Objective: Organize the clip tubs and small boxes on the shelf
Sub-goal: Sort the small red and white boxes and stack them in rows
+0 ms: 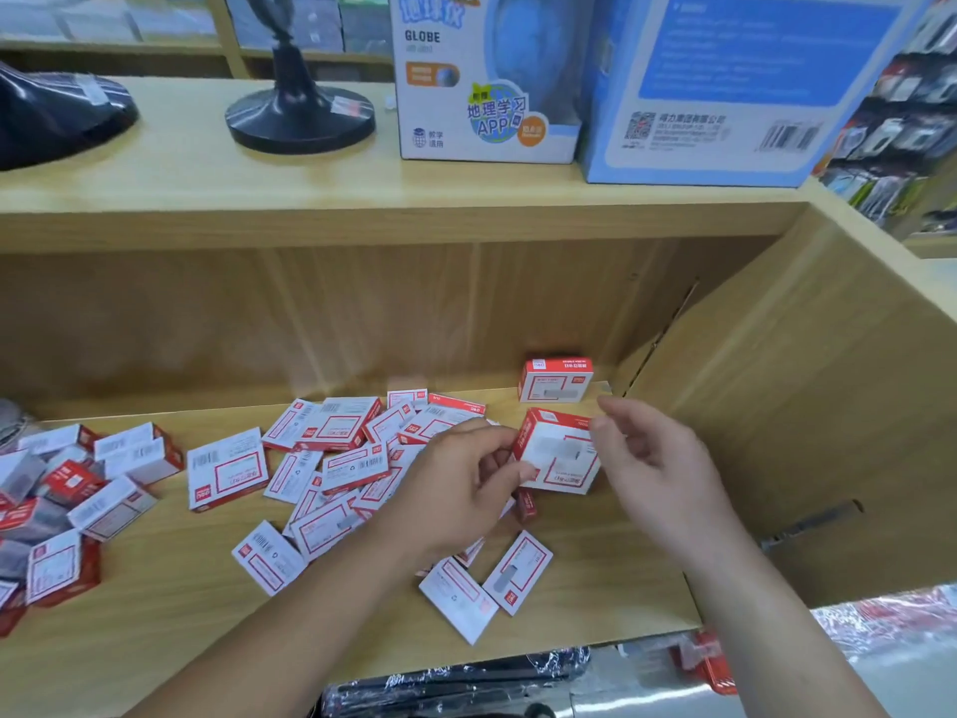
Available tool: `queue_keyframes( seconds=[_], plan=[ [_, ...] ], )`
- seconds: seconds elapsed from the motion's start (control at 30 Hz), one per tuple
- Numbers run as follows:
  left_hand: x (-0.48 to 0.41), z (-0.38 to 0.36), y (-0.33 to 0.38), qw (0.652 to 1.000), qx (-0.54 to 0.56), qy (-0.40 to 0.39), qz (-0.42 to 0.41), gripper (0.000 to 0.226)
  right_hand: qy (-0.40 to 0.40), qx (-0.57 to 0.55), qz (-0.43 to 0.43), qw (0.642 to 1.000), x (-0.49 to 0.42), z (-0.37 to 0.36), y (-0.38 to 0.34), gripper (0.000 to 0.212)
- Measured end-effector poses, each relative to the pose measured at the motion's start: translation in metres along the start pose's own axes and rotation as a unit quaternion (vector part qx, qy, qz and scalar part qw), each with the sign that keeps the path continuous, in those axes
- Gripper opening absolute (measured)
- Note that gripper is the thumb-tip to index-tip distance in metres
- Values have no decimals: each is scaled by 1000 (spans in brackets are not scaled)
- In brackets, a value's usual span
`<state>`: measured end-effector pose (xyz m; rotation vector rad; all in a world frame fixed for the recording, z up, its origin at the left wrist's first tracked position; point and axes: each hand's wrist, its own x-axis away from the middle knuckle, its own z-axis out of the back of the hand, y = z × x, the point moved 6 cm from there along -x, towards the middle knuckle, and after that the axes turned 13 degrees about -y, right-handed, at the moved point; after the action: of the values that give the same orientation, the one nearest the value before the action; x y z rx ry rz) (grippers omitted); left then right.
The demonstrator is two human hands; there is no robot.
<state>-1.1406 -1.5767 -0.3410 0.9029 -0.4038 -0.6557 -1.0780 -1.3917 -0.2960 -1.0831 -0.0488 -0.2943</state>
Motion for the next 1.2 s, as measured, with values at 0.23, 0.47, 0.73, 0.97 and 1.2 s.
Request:
queue_keyframes(
  seconds=[0.23, 0.47, 0.73, 0.97, 1.2],
  plan=[
    [2, 8, -2, 999, 45, 3, 18, 21, -31, -48, 6, 998, -12, -7, 8, 40],
    [2, 12, -5, 996, 81, 2, 31, 29, -25, -80, 32, 996, -15, -7, 2, 26],
    [-3, 24, 21, 997, -58, 40, -23, 52, -53, 0, 74, 996, -16, -4, -11, 39],
    [-5, 22, 35, 996, -46, 22, -69, 49, -79, -54, 94, 991, -15, -7, -30, 40],
    [4, 28, 13, 973, 219, 69, 4, 27, -108, -102, 59, 987, -13, -17, -4, 46]
  ],
)
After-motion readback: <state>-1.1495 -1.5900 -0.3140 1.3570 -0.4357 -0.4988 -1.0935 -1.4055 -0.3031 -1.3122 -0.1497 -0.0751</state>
